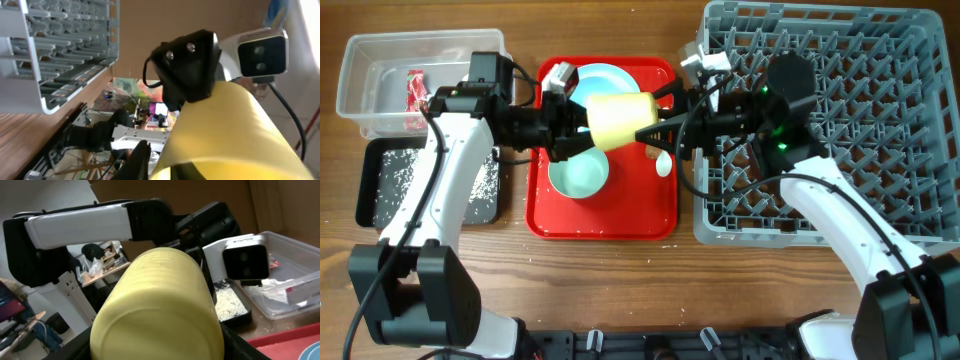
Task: Sort waste into correct bins and load items into the dishwasher rack
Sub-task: 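Hold the yellow cup up and grasp it with the right gripper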
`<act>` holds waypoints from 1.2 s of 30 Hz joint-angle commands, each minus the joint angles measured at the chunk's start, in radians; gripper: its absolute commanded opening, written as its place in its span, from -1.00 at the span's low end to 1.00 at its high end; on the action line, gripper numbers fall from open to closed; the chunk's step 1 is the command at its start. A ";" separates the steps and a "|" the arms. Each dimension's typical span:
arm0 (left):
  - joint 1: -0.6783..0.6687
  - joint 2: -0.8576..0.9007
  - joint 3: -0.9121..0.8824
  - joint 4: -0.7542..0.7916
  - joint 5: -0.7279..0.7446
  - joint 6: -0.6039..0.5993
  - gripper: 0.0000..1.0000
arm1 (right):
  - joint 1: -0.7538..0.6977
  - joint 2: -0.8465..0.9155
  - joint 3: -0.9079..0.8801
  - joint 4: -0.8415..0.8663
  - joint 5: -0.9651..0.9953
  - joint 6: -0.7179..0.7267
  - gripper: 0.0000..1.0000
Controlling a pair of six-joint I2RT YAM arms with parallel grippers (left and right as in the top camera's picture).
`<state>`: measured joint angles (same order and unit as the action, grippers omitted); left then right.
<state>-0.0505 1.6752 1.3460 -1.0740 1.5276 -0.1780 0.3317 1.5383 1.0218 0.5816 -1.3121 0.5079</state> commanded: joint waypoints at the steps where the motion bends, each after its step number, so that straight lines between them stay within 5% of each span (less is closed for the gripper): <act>1: -0.005 -0.011 0.016 -0.008 -0.030 0.014 -0.56 | 0.003 0.005 0.011 0.010 -0.032 -0.007 0.04; 8: -0.005 -0.011 0.016 -0.008 -0.041 0.014 -0.92 | -0.006 0.005 0.011 0.006 -0.052 -0.003 0.08; 11: -0.005 -0.011 0.016 -0.008 -0.041 0.014 -0.92 | -0.006 0.005 0.011 0.001 -0.058 -0.003 0.44; 14: -0.005 -0.011 0.016 -0.008 -0.041 0.014 -0.92 | -0.006 0.005 0.011 0.001 -0.063 -0.003 0.49; 19: -0.005 -0.011 0.016 -0.018 -0.063 0.018 -0.92 | -0.013 0.005 0.011 0.002 -0.072 -0.010 0.88; 36: -0.005 -0.011 0.016 -0.023 -0.063 0.040 -0.92 | -0.037 0.032 0.011 0.001 -0.088 -0.012 0.76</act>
<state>-0.0505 1.6749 1.3514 -1.0931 1.4628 -0.1612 0.2825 1.5394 1.0218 0.5774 -1.3693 0.5114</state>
